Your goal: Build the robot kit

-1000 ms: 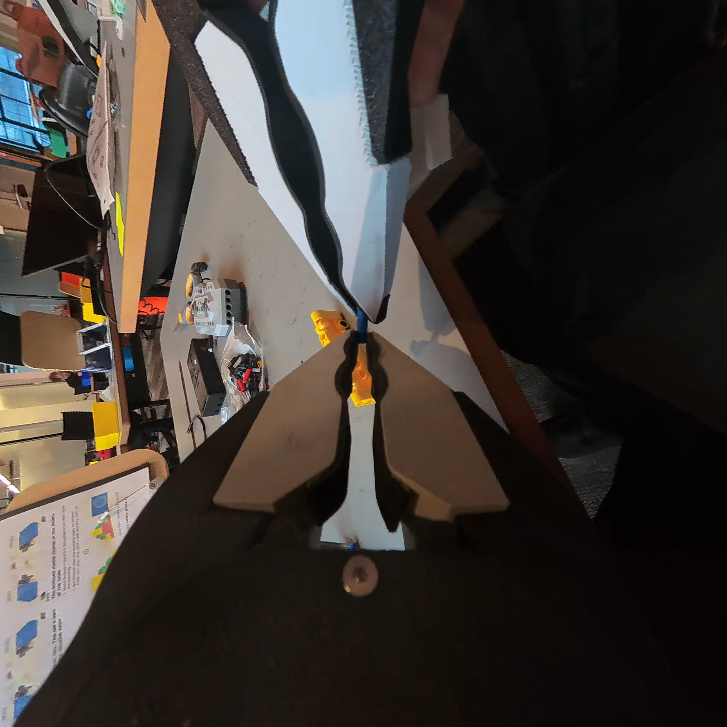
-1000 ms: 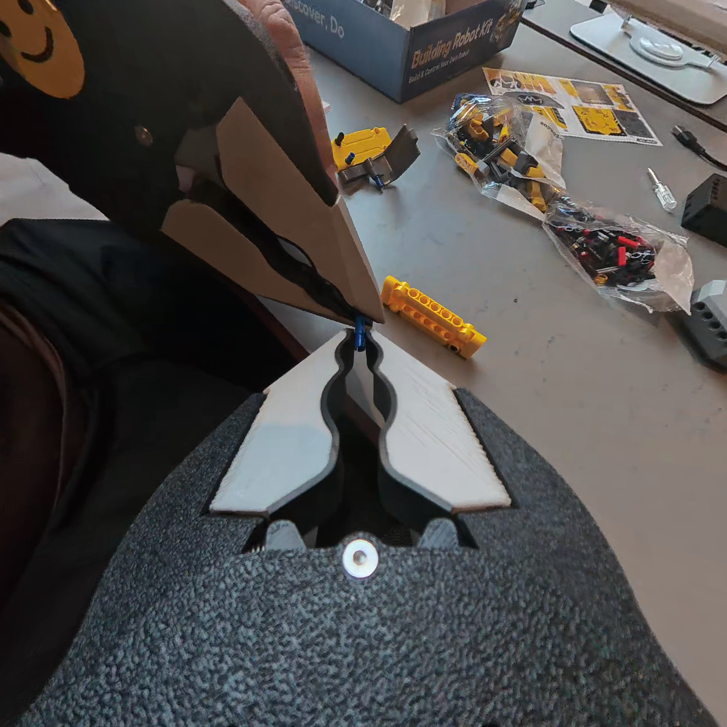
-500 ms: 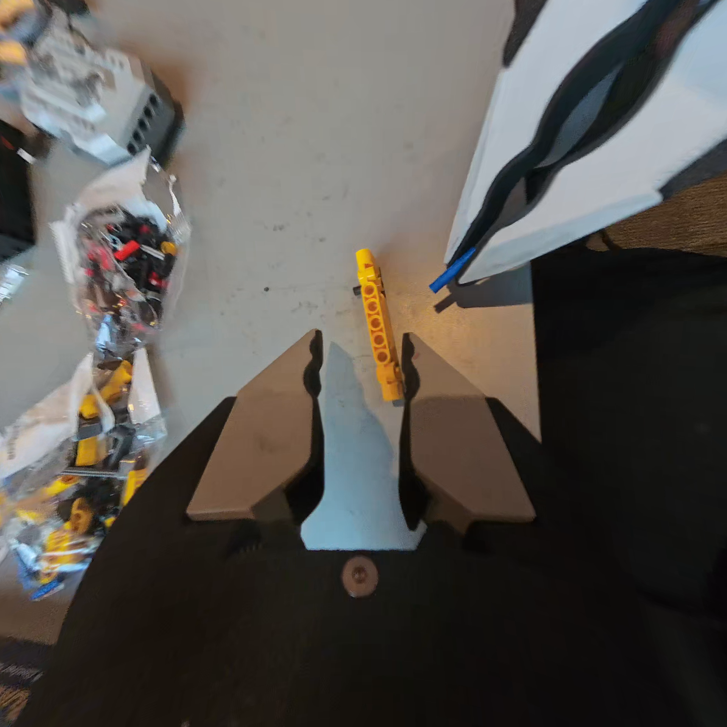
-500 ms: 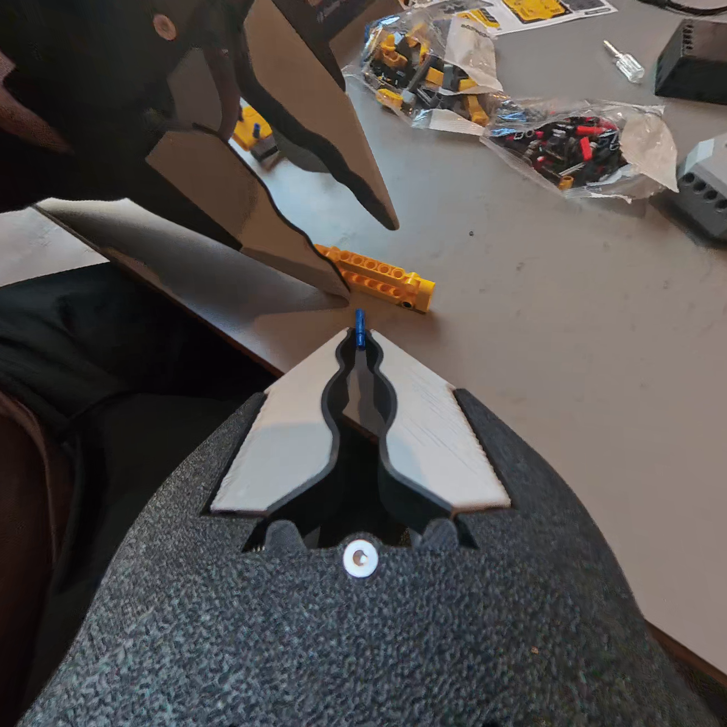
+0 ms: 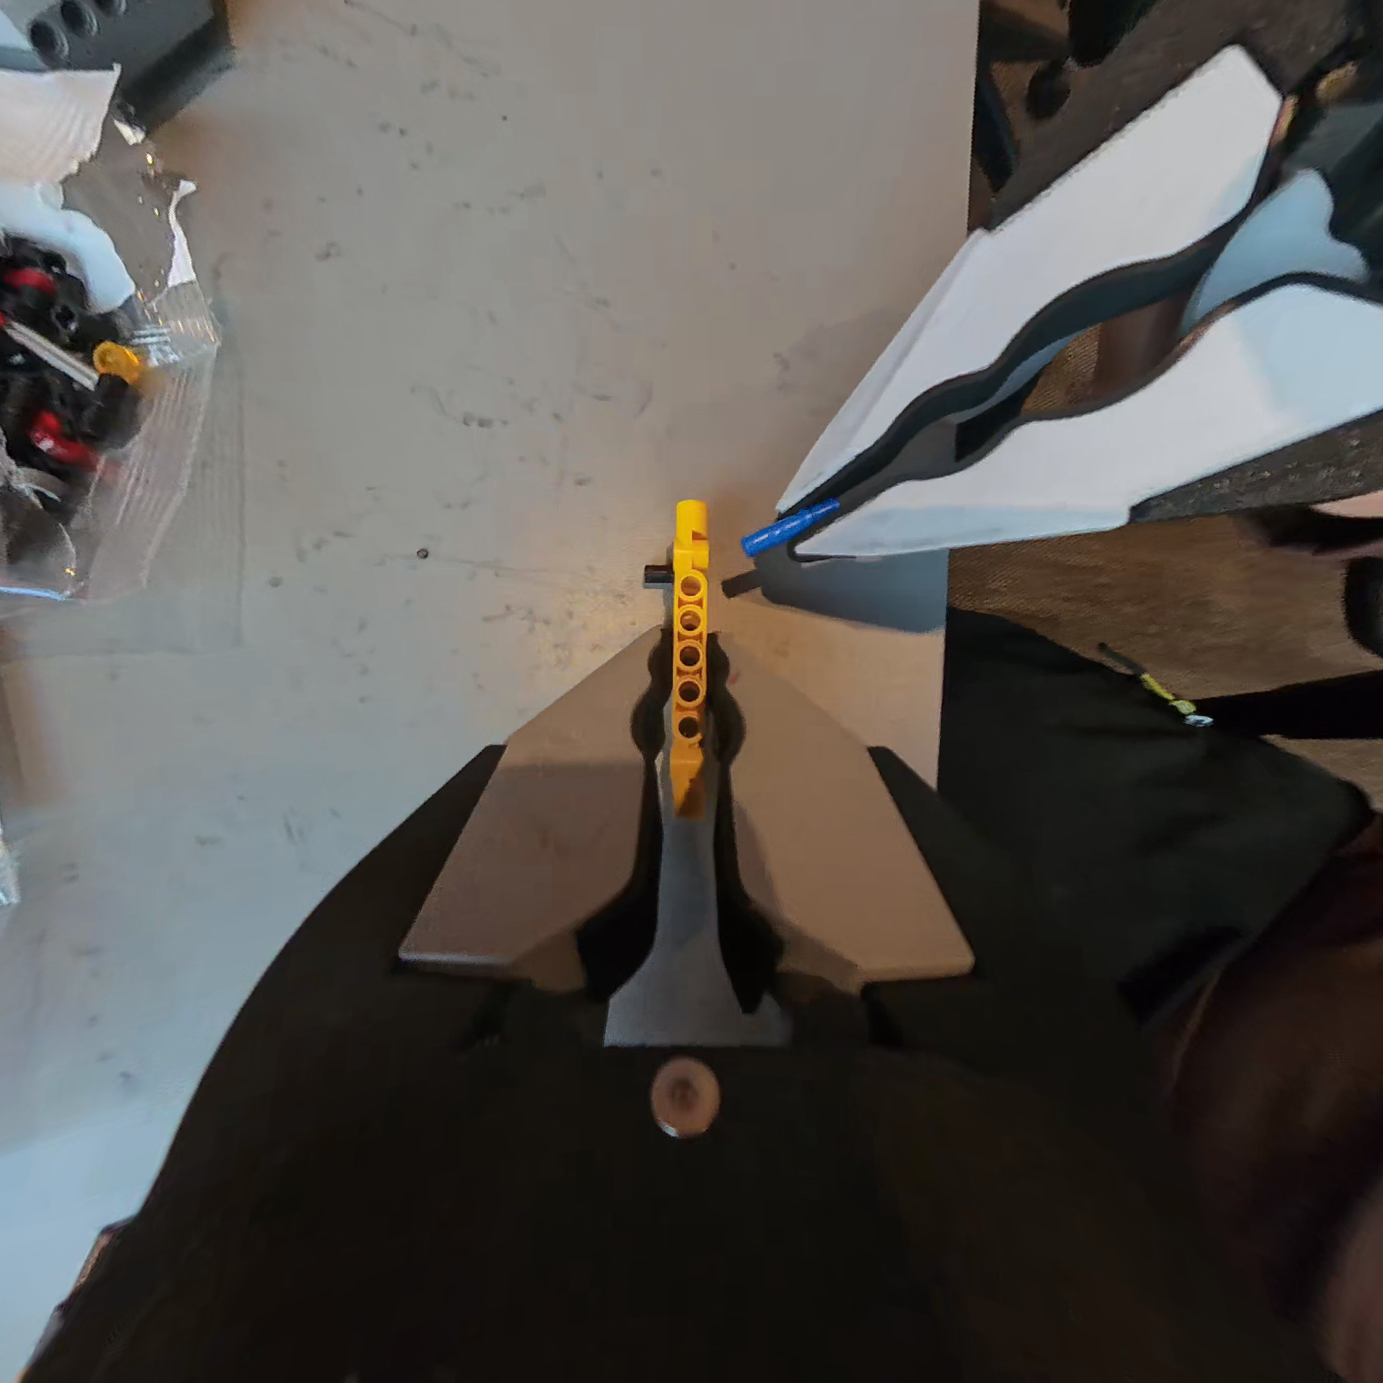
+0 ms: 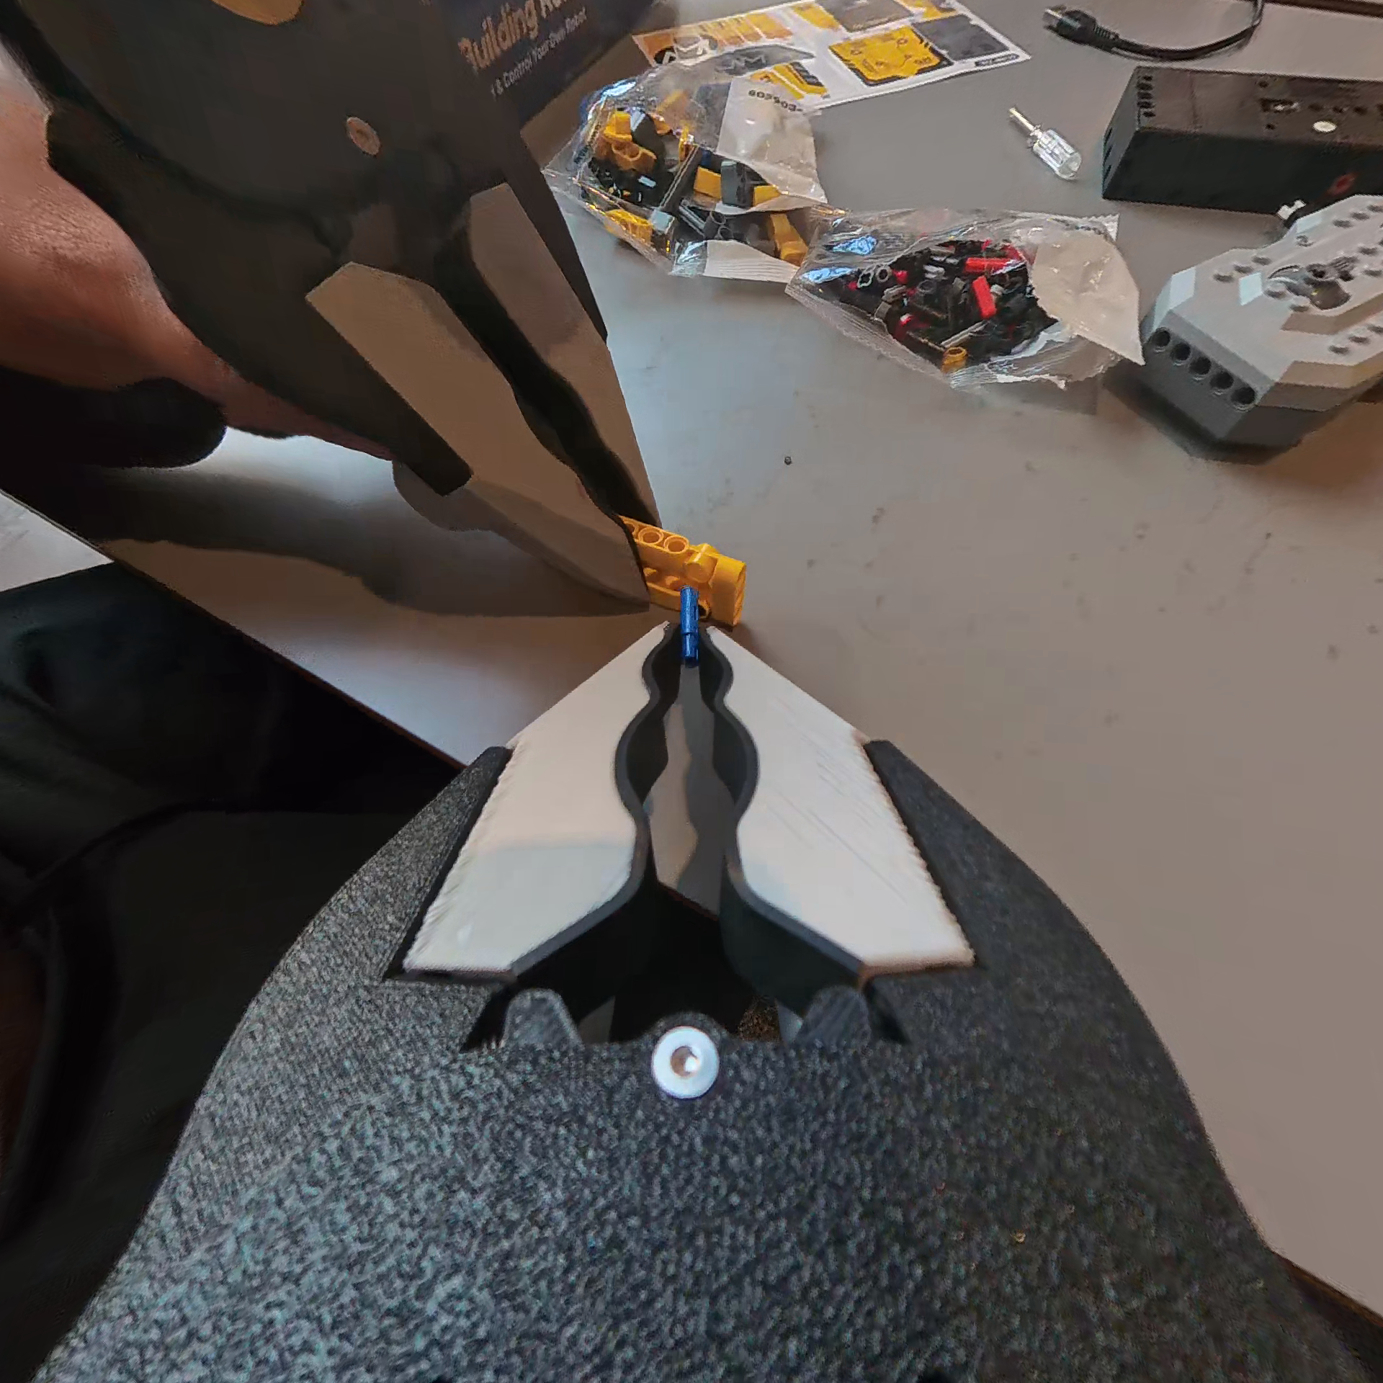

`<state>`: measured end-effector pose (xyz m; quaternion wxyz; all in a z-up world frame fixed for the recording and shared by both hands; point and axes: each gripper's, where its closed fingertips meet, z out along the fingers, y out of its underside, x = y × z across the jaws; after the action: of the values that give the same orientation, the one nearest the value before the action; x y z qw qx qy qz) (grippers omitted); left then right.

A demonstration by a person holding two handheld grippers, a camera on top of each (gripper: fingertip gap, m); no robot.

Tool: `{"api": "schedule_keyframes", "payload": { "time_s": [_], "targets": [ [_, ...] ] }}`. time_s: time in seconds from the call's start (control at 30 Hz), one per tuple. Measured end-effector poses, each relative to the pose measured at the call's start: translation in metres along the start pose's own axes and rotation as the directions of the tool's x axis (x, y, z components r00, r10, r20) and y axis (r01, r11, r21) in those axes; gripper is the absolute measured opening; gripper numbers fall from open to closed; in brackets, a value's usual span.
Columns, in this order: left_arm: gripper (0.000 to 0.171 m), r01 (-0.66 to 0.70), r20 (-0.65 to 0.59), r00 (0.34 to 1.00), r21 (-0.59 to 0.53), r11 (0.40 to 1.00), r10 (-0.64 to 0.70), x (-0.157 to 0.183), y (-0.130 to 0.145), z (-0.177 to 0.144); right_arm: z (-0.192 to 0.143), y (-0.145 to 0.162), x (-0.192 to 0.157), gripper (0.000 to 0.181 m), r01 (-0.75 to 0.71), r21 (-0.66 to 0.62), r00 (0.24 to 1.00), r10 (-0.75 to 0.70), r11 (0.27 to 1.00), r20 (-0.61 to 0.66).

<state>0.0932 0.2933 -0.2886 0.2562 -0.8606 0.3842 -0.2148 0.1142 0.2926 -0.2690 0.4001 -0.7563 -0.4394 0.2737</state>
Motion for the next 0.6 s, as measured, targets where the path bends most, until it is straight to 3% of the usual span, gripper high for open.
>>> {"api": "schedule_keyframes", "payload": {
  "time_s": [0.23, 0.6],
  "targets": [
    [0.005, 0.140, -0.032, 0.990, 0.055, 0.989, -0.138, 0.002, -0.005, 0.003, 0.006, 0.001, 0.005, 0.004, -0.060, -0.019, 0.998, 0.060, 0.998, -0.014],
    [0.005, 0.125, 0.120, 0.982, 0.151, 0.981, -0.143, 0.005, -0.011, 0.008, 0.005, -0.002, 0.010, 0.004, -0.171, 0.010, 0.985, 0.171, 0.985, 0.008]
  ]
}}
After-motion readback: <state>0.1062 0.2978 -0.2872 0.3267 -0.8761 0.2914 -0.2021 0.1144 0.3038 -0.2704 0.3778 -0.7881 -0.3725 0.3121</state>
